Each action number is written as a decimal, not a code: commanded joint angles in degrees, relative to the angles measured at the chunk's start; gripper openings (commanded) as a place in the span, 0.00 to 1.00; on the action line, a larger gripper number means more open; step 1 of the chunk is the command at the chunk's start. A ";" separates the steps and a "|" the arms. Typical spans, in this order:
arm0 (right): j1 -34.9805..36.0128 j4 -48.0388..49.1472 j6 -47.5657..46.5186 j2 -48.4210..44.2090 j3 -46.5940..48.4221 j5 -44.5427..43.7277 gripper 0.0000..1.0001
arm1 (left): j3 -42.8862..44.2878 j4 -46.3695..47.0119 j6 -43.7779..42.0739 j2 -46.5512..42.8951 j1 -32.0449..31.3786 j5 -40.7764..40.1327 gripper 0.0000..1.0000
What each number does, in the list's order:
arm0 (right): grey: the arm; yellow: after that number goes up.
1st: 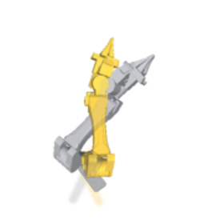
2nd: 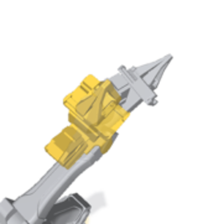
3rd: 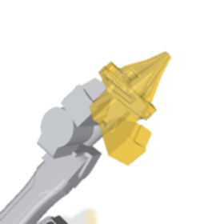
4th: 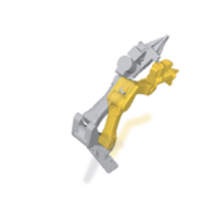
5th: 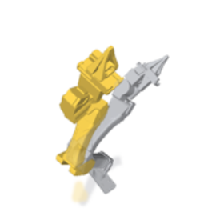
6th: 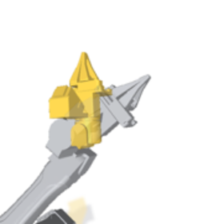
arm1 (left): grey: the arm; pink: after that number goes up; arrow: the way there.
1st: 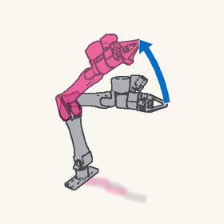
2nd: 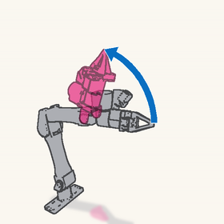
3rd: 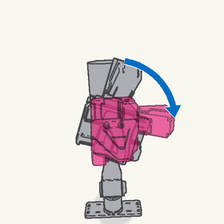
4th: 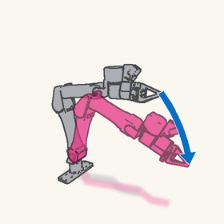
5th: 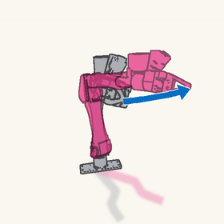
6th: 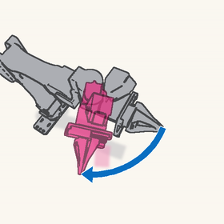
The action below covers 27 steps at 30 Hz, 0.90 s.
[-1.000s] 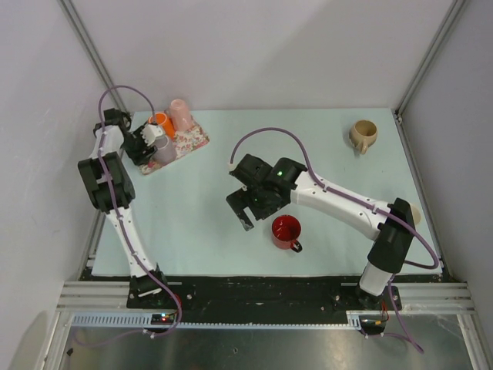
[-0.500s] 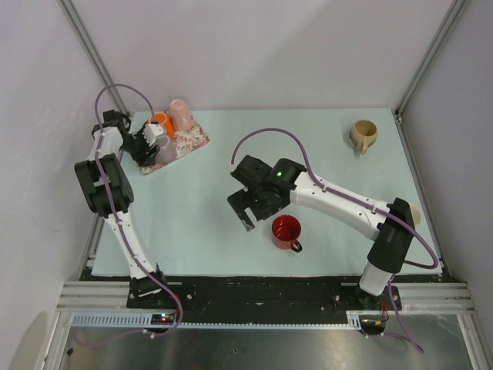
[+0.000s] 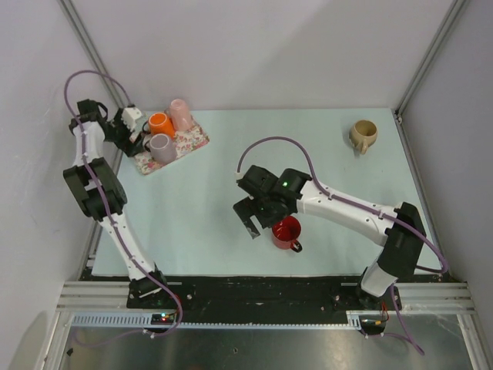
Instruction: Turn the mug right side up
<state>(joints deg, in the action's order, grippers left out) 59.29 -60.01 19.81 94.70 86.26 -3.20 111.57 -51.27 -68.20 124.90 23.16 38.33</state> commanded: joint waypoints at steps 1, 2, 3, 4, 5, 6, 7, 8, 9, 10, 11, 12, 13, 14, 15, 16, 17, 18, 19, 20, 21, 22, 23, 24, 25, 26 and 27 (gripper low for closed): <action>0.18 2.56 0.78 -3.32 -1.01 -0.80 1.00 | 10.40 1.60 3.75 4.65 0.78 2.58 0.95; 0.15 2.37 0.98 -3.39 -1.18 -0.86 0.99 | 11.24 1.60 2.71 5.84 0.46 0.58 0.95; 0.18 2.36 1.13 -3.47 -1.44 -0.90 0.99 | 11.80 1.61 1.93 6.69 -0.10 -0.94 0.94; 0.20 2.40 1.34 -3.64 -1.71 -0.87 0.99 | 11.86 1.61 0.57 7.30 -0.55 -2.58 0.92; 0.16 2.64 1.44 -3.82 -2.10 -0.85 1.00 | 11.80 1.61 -0.59 7.77 -1.13 -3.71 0.90; 0.19 2.94 1.58 -4.04 -2.39 -0.80 0.99 | 11.86 1.61 -1.79 8.32 -1.47 -4.54 0.87; 0.16 3.13 1.69 -4.15 -2.58 -0.78 0.99 | 12.06 1.61 -2.52 8.73 -1.68 -4.95 0.85; 0.10 3.14 1.66 -4.16 -2.67 -0.55 0.99 | 12.39 1.65 -3.02 9.28 -1.87 -5.07 0.83; 0.07 3.05 1.65 -4.16 -2.58 -0.43 0.99 | 12.42 1.63 -3.49 9.60 -2.01 -5.13 0.82; 0.05 2.97 1.60 -4.08 -2.50 -0.46 1.00 | 12.08 1.62 -4.38 9.67 -2.17 -5.38 0.82; 0.00 2.75 1.61 -3.99 -2.41 -0.52 1.00 | 11.69 1.57 -5.22 9.71 -2.42 -5.68 0.81; -0.02 2.59 1.62 -4.04 -2.37 -0.64 0.99 | 10.97 1.54 -6.26 9.60 -2.68 -6.01 0.81; -0.04 2.52 1.76 -4.15 -2.39 -0.69 0.99 | 10.34 1.53 -7.00 9.45 -2.99 -6.17 0.79; -0.09 2.48 1.83 -4.16 -2.40 -0.77 0.99 | 9.99 1.57 -7.14 9.42 -3.23 -6.12 0.77; -0.11 2.42 1.86 -4.16 -2.41 -0.80 1.00 | 9.81 1.41 -7.04 9.37 -3.70 -6.32 0.74; -0.12 2.30 1.83 -4.17 -2.41 -0.87 0.99 | 9.28 1.29 -7.08 9.16 -4.07 -6.59 0.71; -0.13 2.24 1.82 -4.21 -2.32 -0.90 0.99 | 8.45 1.23 -8.02 8.84 -4.38 -6.77 0.69; -0.13 2.16 1.73 -4.23 -2.28 -0.91 0.99 | 7.11 1.15 -8.89 8.19 -4.59 -6.90 0.67; -0.13 2.13 1.68 -4.29 -2.26 -0.96 0.99 | 6.13 1.07 -9.58 7.70 -4.73 -6.93 0.66; -0.22 2.11 1.61 -4.36 -2.25 -0.99 0.99 | 5.33 0.99 -9.98 7.32 -4.94 -6.98 0.62; -0.22 2.10 1.45 -4.40 -2.28 -1.00 0.99 | 4.89 0.86 -10.26 6.99 -5.17 -7.05 0.60; -0.27 2.09 1.36 -4.41 -2.35 -1.01 0.99 | 4.45 0.71 -10.36 6.74 -5.42 -7.09 0.58; -0.33 2.09 1.32 -4.42 -2.38 -0.97 0.99 | 4.05 0.50 -10.41 6.40 -5.59 -6.80 0.57; -0.37 2.00 1.26 -4.38 -2.39 -0.95 0.99 | 3.55 0.26 -10.43 6.05 -5.80 -6.43 0.56; -0.38 1.87 1.27 -4.36 -2.40 -0.94 0.99 | 3.03 0.14 -10.40 5.57 -5.91 -5.68 0.54; -0.44 1.80 1.32 -4.35 -2.41 -0.93 0.99 | 2.68 0.04 -10.21 5.20 -6.10 -5.04 0.48; -0.42 1.77 1.39 -4.39 -2.41 -0.93 1.00 | 2.29 -0.06 -10.03 4.70 -6.23 -4.28 0.40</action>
<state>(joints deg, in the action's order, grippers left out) 59.11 -58.22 20.95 92.66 83.66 -3.22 115.13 -49.45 -76.77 134.69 18.31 31.16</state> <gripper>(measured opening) 0.993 0.505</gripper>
